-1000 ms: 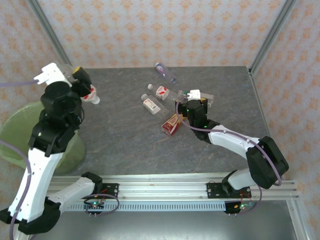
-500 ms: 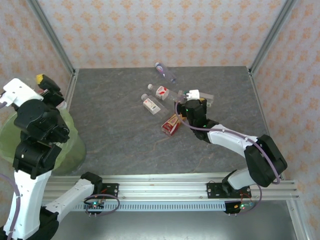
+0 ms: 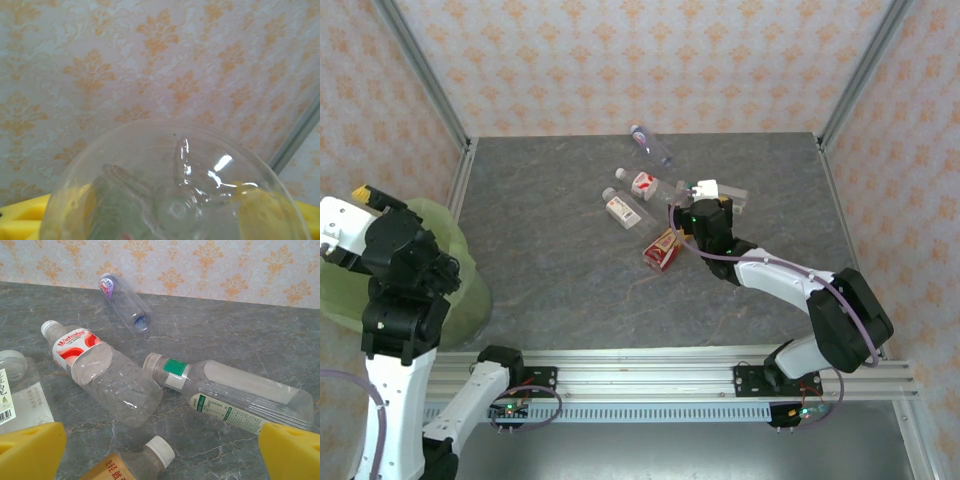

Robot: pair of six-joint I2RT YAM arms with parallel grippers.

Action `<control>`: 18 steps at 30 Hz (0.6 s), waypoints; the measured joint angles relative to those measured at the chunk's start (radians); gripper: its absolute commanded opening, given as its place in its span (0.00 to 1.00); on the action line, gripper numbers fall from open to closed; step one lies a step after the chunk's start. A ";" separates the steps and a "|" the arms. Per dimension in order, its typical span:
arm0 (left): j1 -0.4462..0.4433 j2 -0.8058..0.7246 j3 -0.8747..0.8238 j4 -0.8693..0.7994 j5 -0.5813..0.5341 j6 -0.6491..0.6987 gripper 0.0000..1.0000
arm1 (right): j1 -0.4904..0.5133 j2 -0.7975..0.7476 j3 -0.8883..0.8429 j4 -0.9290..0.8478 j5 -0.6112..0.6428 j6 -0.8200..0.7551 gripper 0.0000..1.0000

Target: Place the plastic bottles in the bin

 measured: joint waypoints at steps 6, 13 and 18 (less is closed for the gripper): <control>0.062 0.000 -0.051 -0.109 0.036 -0.163 0.96 | -0.002 -0.001 -0.003 0.000 0.000 -0.004 0.99; 0.087 0.060 -0.011 -0.214 0.117 -0.302 1.00 | -0.005 -0.021 -0.016 -0.003 0.000 -0.008 0.99; 0.087 0.101 0.083 -0.246 0.232 -0.316 1.00 | -0.018 -0.035 -0.016 -0.032 -0.001 0.032 0.99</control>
